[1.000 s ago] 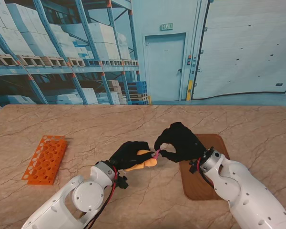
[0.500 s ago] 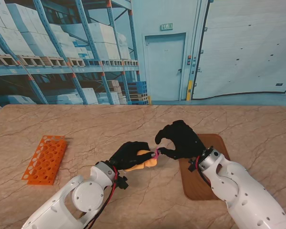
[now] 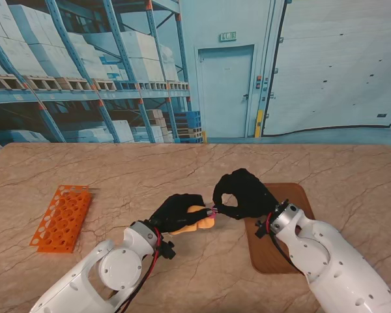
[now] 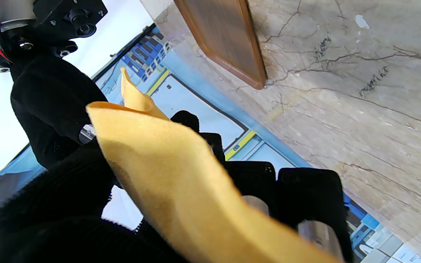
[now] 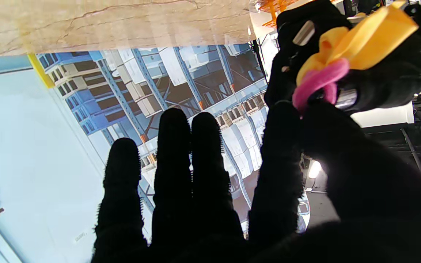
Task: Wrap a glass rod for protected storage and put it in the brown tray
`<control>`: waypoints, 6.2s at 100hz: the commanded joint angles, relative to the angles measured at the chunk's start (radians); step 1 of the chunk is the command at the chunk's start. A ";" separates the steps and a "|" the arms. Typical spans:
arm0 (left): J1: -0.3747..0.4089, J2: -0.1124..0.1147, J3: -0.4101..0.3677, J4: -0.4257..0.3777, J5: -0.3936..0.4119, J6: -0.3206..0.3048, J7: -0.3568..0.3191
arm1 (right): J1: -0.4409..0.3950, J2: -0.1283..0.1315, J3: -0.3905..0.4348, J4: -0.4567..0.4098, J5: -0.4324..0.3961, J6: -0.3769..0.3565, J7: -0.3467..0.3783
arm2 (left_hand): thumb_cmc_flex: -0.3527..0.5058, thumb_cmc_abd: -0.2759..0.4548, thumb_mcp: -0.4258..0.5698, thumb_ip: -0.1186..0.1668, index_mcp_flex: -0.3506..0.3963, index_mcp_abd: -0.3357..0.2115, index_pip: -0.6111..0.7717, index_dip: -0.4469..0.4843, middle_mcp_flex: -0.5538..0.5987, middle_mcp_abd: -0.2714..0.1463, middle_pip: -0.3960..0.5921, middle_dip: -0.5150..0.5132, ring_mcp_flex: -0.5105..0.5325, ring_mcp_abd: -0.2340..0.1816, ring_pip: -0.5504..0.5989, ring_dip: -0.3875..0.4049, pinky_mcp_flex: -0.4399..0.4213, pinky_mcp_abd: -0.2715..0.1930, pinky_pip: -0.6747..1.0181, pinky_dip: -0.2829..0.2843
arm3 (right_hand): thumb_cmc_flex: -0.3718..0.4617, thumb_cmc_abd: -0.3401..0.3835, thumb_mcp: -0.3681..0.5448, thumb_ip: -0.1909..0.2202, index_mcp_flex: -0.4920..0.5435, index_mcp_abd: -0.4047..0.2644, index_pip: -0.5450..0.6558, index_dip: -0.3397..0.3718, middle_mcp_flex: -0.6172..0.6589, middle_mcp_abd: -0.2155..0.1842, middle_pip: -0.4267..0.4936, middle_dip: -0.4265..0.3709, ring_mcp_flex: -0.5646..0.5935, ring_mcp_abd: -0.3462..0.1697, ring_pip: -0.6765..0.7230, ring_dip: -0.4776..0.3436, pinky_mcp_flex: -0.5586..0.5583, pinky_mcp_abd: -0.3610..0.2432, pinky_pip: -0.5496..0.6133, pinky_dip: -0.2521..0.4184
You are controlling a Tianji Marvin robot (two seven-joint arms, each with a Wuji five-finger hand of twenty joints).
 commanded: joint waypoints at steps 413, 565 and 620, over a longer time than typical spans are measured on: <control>0.024 -0.028 -0.015 -0.011 -0.099 -0.002 0.043 | 0.127 -0.034 -0.177 0.127 0.018 0.033 -0.122 | -0.114 -0.047 0.489 0.282 -0.256 -0.021 -0.294 -0.081 -0.013 -0.046 0.069 0.031 0.007 -0.003 0.078 0.022 0.020 -0.086 0.253 0.013 | 0.081 -0.175 0.124 -0.025 -0.126 0.008 -0.079 -0.184 0.008 -0.020 -0.025 -0.031 0.048 -0.036 0.014 -0.009 0.014 -0.005 0.019 -0.012; 0.019 -0.023 -0.026 -0.006 -0.152 -0.030 0.003 | 0.084 -0.026 -0.144 0.106 -0.074 0.109 -0.213 | 0.081 -0.162 0.533 0.014 -0.301 -0.129 -0.010 0.086 -0.216 0.066 -0.160 0.040 -0.046 0.085 -0.123 0.130 0.013 -0.072 0.253 -0.145 | -0.040 -0.110 -0.192 0.127 -0.349 0.195 -0.261 -0.017 -0.196 0.028 0.031 -0.045 -0.065 -0.017 0.065 -0.028 -0.055 -0.019 0.101 -0.077; 0.018 -0.025 -0.041 -0.007 -0.159 -0.002 0.004 | 0.007 -0.021 -0.036 0.049 -0.120 0.077 -0.259 | 0.398 0.019 0.056 -0.047 -0.419 -0.096 0.018 0.254 -0.291 0.070 -0.201 -0.083 -0.205 0.214 -0.502 0.014 -0.189 0.279 -0.070 -0.466 | -0.121 -0.089 -0.193 0.135 -0.353 0.185 -0.276 -0.023 -0.196 0.024 0.023 -0.047 -0.065 -0.023 0.059 -0.028 -0.059 -0.023 0.095 -0.076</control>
